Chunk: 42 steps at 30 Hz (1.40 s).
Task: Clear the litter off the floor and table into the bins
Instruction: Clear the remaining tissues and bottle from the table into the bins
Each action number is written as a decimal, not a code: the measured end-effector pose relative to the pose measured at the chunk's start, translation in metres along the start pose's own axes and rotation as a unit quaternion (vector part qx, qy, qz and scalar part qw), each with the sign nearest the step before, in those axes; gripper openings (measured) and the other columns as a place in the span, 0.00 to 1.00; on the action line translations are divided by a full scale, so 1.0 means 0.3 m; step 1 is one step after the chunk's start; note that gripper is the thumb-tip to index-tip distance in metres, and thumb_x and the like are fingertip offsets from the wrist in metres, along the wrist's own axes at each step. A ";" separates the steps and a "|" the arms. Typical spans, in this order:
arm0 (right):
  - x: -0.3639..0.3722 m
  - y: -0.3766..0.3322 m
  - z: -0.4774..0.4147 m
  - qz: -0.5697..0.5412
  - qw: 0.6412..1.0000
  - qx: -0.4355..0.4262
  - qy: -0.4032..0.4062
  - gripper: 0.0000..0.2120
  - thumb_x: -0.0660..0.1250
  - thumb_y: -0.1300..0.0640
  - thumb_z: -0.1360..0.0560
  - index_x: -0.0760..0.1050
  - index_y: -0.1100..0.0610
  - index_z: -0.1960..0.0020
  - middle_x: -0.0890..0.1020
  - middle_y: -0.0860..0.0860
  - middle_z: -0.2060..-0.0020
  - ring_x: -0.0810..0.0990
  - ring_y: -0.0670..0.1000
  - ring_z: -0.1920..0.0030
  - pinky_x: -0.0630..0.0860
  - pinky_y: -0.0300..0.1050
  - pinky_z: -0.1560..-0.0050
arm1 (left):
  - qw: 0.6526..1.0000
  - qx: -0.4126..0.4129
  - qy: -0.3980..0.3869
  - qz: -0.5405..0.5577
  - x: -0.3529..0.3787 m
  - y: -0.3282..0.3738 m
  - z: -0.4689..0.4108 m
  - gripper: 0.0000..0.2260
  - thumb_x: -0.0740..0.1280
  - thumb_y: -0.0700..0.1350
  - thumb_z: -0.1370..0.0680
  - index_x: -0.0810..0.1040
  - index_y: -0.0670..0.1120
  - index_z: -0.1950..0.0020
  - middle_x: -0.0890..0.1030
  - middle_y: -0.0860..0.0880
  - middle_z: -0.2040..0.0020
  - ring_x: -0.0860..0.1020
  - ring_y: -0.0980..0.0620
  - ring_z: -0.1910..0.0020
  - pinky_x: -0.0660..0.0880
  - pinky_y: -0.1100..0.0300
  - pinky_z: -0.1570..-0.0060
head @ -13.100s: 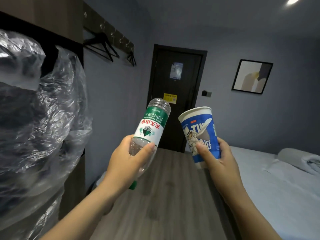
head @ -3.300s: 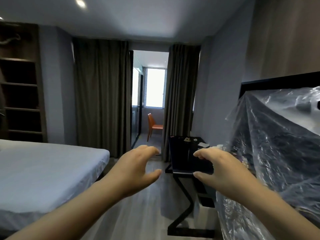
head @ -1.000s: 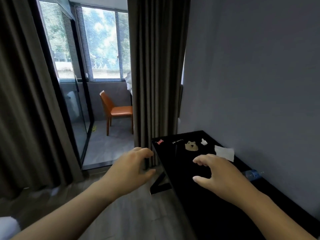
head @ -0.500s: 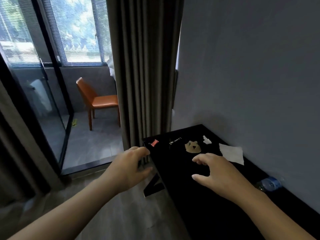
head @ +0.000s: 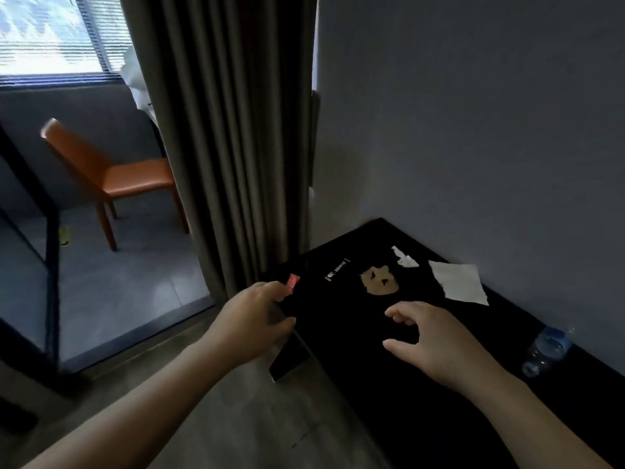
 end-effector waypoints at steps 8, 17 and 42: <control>0.066 0.115 -0.329 -0.041 0.998 0.043 -0.010 0.22 0.71 0.44 0.29 0.72 0.43 0.36 0.75 0.39 0.44 0.73 0.38 0.44 0.70 0.35 0.45 | 0.999 0.002 -0.046 -0.003 0.127 -0.173 -0.339 0.14 0.68 0.54 0.27 0.75 0.54 0.42 0.73 0.59 0.51 0.74 0.59 0.54 0.67 0.69 0.59; 0.106 0.250 -0.661 -0.086 0.992 0.083 -0.040 0.23 0.73 0.47 0.29 0.74 0.46 0.36 0.74 0.38 0.48 0.73 0.37 0.47 0.68 0.32 0.49 | 0.995 -0.014 -0.096 0.004 0.262 -0.296 -0.688 0.14 0.69 0.52 0.27 0.77 0.52 0.43 0.78 0.55 0.49 0.77 0.56 0.51 0.72 0.67 0.57; 0.362 0.197 -1.056 -0.122 0.942 0.306 -0.063 0.21 0.72 0.48 0.28 0.73 0.46 0.37 0.76 0.42 0.48 0.74 0.41 0.46 0.70 0.35 0.48 | 0.938 -0.090 -0.332 -0.041 0.705 -0.721 -1.093 0.25 0.71 0.59 0.30 0.71 0.45 0.42 0.72 0.45 0.45 0.78 0.45 0.50 0.76 0.54 0.54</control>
Point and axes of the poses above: each hand's wrist, its own z-axis away from the middle knuckle, its own x-axis out of the palm, y = z × x, the point moved 1 cm from there along -z, towards the middle knuckle
